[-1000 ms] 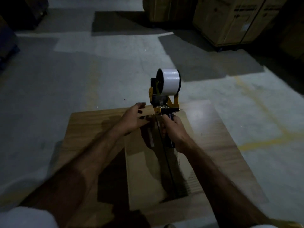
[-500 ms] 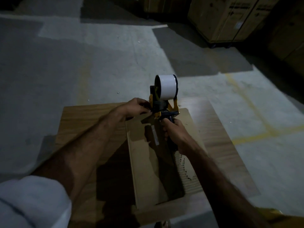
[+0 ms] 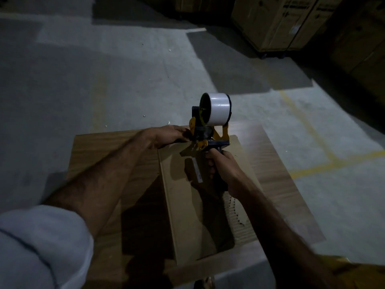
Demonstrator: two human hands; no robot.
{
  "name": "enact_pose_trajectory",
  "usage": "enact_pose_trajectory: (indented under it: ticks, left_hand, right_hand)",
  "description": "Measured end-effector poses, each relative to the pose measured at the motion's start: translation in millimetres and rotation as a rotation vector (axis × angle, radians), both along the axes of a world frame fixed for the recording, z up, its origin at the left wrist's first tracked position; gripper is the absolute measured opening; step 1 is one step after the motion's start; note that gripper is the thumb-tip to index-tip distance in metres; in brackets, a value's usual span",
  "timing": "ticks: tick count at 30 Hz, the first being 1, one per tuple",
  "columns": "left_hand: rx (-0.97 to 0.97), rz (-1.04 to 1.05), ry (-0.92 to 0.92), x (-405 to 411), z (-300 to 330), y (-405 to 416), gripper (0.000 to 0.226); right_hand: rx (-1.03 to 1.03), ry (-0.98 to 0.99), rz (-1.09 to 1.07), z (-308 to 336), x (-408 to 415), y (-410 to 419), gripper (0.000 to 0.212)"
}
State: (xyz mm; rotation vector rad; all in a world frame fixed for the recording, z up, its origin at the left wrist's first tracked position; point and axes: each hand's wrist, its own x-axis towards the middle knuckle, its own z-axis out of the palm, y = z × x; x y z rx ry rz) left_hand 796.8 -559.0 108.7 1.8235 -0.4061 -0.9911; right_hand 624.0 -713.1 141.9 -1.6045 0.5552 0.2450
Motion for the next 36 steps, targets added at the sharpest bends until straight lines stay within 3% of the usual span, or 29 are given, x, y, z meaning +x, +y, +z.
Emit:
enact_pose_trajectory:
  ticks: [5,11,19,22,27,32,36]
  left_hand:
    - [0.071,-0.118,-0.094,0.9,0.3,4.6,0.012]
    - [0.112,-0.015,-0.288,-3.6,-11.3,-1.6,0.022]
    - [-0.005,0.032,-0.369,-8.4,-24.1,-1.0,0.018]
    - [-0.032,0.046,-0.387,-11.1,-25.2,-1.4,0.020]
    - [-0.182,0.069,-0.199,-11.4,-17.3,1.0,0.035]
    - [-0.241,0.226,-0.301,-17.9,-21.6,-10.8,0.016]
    - [-0.270,0.284,-0.365,-18.8,-26.3,-15.0,0.018]
  right_hand:
    - [0.048,-0.001,0.015,6.1,0.5,-2.4,0.027]
    - [0.034,0.003,0.041,8.6,1.2,-3.4,0.026]
    - [0.217,0.051,-0.079,13.1,-2.1,-17.8,0.026]
    - [0.170,0.042,-0.065,13.3,-0.5,-20.6,0.023]
    - [0.112,0.015,-0.007,13.3,2.5,-17.1,0.028]
    - [0.113,-0.025,0.000,9.9,2.3,-10.9,0.029]
    - [0.116,-0.040,-0.020,10.9,3.6,-11.1,0.030]
